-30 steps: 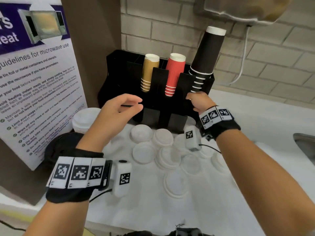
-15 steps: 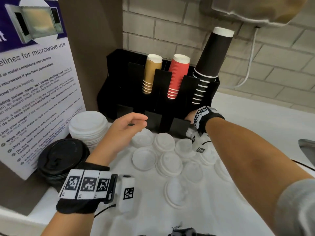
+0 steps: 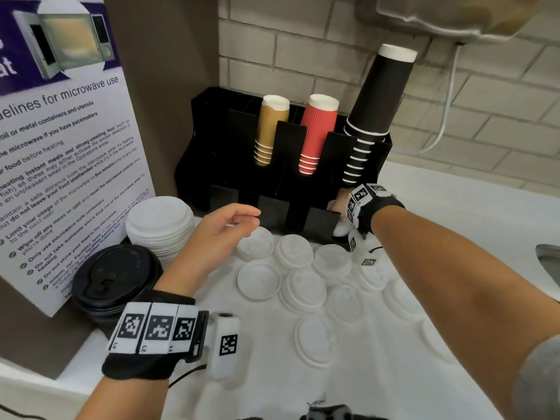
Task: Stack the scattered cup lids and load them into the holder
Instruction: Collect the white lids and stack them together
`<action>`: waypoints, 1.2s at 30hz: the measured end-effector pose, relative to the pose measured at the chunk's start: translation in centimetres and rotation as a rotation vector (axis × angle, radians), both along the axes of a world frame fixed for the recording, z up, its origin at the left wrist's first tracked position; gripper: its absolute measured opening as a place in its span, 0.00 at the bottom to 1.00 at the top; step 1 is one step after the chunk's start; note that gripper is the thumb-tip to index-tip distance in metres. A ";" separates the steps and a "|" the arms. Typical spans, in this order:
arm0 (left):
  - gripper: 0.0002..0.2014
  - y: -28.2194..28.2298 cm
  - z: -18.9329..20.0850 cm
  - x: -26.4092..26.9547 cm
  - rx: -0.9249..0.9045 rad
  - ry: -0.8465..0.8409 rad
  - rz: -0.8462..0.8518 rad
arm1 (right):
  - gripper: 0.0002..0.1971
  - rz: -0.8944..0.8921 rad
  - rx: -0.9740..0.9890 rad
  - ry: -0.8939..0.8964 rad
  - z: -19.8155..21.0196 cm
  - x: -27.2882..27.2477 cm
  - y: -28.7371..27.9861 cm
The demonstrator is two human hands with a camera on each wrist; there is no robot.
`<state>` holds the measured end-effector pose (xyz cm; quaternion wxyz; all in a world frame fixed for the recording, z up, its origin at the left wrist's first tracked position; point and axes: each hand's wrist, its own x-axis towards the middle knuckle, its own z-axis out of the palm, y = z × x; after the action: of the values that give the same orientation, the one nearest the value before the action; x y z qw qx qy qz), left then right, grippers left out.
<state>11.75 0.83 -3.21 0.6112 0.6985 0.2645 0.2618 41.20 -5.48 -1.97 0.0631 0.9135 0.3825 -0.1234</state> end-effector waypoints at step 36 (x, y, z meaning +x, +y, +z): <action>0.26 -3.4 -0.9 1.4 -0.280 -0.310 -0.116 | 0.29 0.336 0.992 0.827 0.8 -16.4 -7.0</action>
<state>13.17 -2.57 -4.10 0.7497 0.5721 0.1605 0.2915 24.78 -12.50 -1.21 -0.4981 0.6397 0.5238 -0.2613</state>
